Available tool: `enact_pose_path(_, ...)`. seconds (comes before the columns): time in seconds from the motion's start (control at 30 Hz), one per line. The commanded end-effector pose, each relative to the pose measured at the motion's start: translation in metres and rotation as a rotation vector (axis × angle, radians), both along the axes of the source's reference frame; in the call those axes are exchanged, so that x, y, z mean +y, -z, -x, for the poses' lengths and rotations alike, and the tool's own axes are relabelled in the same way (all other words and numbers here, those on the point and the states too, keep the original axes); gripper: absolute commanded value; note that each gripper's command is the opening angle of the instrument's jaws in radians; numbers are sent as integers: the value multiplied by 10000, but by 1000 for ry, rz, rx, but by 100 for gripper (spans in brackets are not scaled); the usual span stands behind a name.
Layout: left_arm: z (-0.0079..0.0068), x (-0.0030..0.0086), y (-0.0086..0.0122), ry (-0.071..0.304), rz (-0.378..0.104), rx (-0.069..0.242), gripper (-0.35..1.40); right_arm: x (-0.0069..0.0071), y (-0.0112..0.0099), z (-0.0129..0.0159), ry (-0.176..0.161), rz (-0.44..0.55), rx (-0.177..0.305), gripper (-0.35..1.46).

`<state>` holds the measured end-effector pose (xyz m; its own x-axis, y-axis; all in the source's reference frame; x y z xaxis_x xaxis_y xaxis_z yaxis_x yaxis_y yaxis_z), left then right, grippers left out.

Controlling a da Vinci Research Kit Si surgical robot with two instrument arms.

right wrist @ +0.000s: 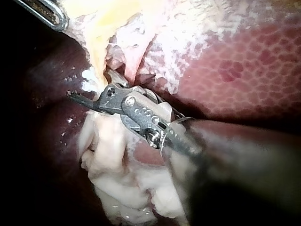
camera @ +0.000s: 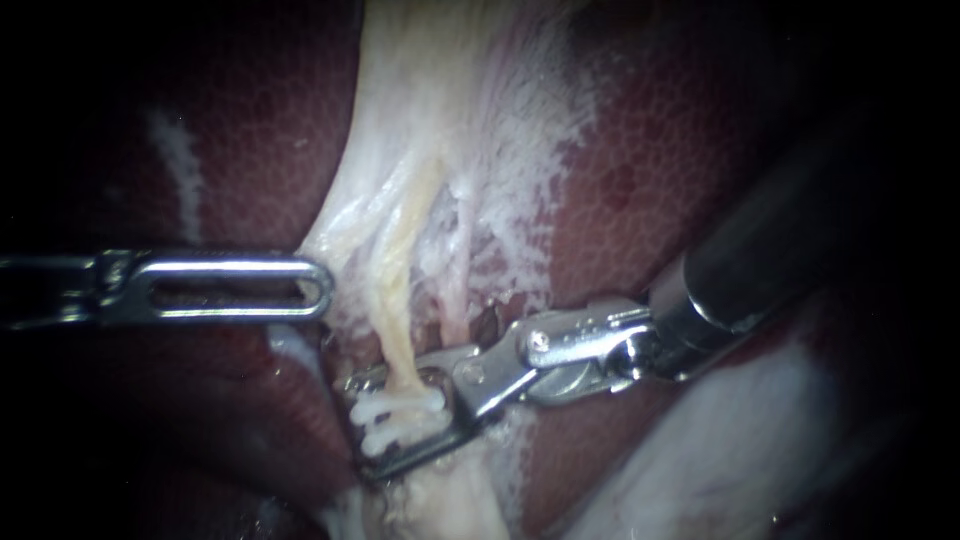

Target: Going back second clip left tube

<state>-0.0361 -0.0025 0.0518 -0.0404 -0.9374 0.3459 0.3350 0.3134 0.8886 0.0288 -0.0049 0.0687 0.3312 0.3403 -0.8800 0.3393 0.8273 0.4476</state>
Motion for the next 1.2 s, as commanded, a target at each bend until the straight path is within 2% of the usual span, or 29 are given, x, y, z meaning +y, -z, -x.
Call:
enact_pose_path(0.03,0,0,-1,0,0,0,-35,1,0,2,-1,4,1,60)
enact_pose_path(0.2,0,-1,0,0,0,0,-35,7,0,18,-13,7,-5,60)
enact_pose_path(0.33,-1,-1,0,-1,0,0,-35,18,5,37,-26,6,-12,60)
enact_pose_path(0.53,-1,-1,0,-1,0,0,-35,32,21,71,-40,-3,-19,60)
enact_pose_path(0.8,-2,-1,0,-1,0,0,-35,37,49,130,-66,-5,-32,60)
enact_pose_path(1.03,-1,-2,-1,-1,1,0,-35,68,75,175,-106,20,-45,60)
enact_pose_path(1.2,0,-2,-3,-1,2,1,-35,84,94,199,-128,34,-47,60)
